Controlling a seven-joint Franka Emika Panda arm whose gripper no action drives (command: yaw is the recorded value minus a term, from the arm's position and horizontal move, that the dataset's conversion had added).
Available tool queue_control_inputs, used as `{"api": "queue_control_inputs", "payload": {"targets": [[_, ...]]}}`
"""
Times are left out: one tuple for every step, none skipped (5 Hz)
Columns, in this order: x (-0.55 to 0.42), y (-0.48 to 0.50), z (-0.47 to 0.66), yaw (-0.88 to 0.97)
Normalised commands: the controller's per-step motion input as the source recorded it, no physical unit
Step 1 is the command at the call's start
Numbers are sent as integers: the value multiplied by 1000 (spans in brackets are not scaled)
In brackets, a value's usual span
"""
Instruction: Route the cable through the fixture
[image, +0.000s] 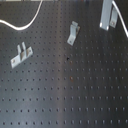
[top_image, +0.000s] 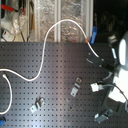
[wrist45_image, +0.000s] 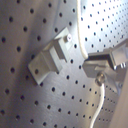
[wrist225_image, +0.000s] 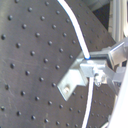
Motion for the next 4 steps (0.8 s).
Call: {"api": "queue_control_inputs", "payload": {"targets": [[-118,-38,109,-548],[0,1,29,-471],[96,-17,62,-331],[299,94,180,-357]]}}
